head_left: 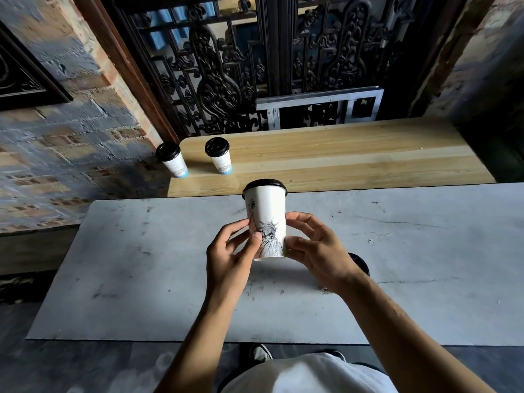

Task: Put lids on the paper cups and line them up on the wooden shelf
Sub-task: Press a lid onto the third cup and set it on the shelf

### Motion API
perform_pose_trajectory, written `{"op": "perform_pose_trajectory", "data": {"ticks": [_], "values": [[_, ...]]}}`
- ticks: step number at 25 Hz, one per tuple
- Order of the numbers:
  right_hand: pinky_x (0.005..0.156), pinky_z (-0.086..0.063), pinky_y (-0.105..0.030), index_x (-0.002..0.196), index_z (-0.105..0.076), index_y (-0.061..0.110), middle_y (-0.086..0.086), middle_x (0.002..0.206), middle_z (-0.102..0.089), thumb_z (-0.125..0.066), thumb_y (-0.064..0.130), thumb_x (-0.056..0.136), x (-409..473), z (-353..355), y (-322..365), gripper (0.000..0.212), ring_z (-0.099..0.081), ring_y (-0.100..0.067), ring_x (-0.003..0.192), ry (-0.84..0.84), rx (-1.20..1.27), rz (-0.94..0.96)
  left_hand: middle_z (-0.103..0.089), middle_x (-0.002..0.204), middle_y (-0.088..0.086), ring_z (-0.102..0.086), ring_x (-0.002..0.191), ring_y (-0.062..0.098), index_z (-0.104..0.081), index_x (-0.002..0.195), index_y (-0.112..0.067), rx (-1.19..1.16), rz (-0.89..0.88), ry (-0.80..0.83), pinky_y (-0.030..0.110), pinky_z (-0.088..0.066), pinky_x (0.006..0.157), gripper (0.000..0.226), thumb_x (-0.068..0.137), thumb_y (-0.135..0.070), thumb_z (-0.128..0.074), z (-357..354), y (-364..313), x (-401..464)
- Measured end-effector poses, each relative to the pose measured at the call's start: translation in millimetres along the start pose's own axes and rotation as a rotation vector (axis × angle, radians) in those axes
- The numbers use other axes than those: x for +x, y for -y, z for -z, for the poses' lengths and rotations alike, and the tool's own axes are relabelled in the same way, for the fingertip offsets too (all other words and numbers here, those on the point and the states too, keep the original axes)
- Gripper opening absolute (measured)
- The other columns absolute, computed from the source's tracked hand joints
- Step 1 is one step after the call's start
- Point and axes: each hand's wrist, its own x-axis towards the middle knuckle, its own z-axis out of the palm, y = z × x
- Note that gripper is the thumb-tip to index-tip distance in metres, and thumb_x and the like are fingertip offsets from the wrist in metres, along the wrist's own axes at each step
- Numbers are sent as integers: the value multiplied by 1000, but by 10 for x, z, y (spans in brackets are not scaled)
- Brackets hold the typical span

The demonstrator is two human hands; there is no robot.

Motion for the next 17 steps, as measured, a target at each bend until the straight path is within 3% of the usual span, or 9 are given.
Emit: {"op": "perform_pose_trajectory", "data": {"ticks": [5,10,13,17], "values": [[94,-57,-43,113,-65,13,-9,124,-69,-76,1,73,5,33,-3,43,-73,-26,92,-62,-72,47,-80,103,-15,-75,105,10,-71,108,-21,36,25,21,19,-58,83,27,91,0,-71,-27,27,23],[90,-56,-39,118,-63,14,-10,126,-69,-75,1,74,9,102,50,47,-75,-26,98,-63,-158,69,-78,111,-1,-76,99,10,-71,106,-20,61,34,-1,21,-58,83,26,90,0,-72,-88,71,46],[86,-58,-37,126,-57,11,-14,127,-67,-76,-6,82,42,122,81,51,-73,-31,106,-39,-238,44,-79,108,-7,-77,100,12,-71,105,-20,69,43,-4,21,-57,83,26,89,0,-73,-116,84,53],[75,-59,-29,129,-48,5,-20,119,-66,-73,-11,85,143,147,200,53,-72,-18,89,-52,-362,24,-77,112,-1,-76,95,3,-68,111,-21,100,67,21,14,-56,79,32,89,2,-72,-218,35,61]]}}
